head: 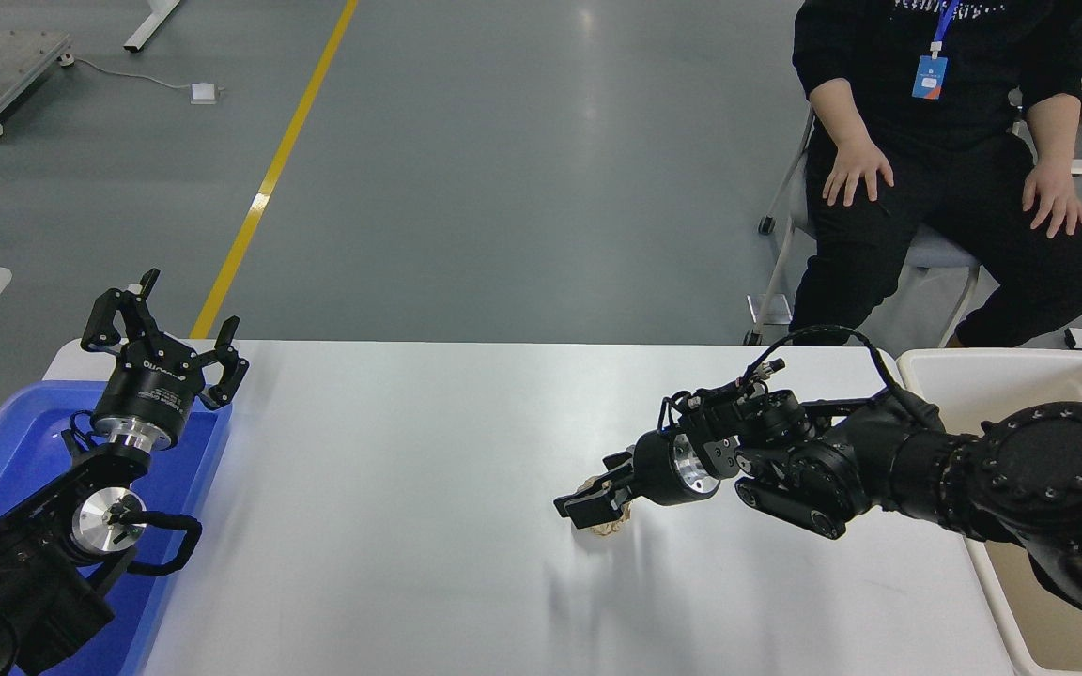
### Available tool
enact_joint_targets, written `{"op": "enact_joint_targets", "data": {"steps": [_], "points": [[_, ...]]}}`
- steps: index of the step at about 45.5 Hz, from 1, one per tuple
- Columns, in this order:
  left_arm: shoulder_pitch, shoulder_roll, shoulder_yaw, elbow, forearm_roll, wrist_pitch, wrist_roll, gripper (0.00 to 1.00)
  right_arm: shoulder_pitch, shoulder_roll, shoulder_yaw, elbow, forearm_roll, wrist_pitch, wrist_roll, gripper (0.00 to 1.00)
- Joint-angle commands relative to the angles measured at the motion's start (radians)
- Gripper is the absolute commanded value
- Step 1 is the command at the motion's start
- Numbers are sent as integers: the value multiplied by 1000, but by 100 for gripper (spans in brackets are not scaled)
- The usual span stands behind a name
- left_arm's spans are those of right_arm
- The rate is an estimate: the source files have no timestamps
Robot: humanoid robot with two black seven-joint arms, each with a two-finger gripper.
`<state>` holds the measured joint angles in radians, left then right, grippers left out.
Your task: Clean the table surface
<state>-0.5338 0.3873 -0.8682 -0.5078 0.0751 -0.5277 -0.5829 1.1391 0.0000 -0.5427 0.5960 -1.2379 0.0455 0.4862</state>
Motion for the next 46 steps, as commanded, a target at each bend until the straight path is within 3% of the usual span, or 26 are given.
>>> {"op": "enact_joint_targets", "data": {"steps": [1,39,46], "points": [[0,-1,0,0,0,0,0,100,-18,0,-10,-16,0,-10,0,99],[0,-1,0,0,0,0,0,100,-85,0,-19,-68,-2,-53,2,98],[0,-1,0,0,0,0,0,100,-88,0,-19,-71,-3,-67,3,86]]}}
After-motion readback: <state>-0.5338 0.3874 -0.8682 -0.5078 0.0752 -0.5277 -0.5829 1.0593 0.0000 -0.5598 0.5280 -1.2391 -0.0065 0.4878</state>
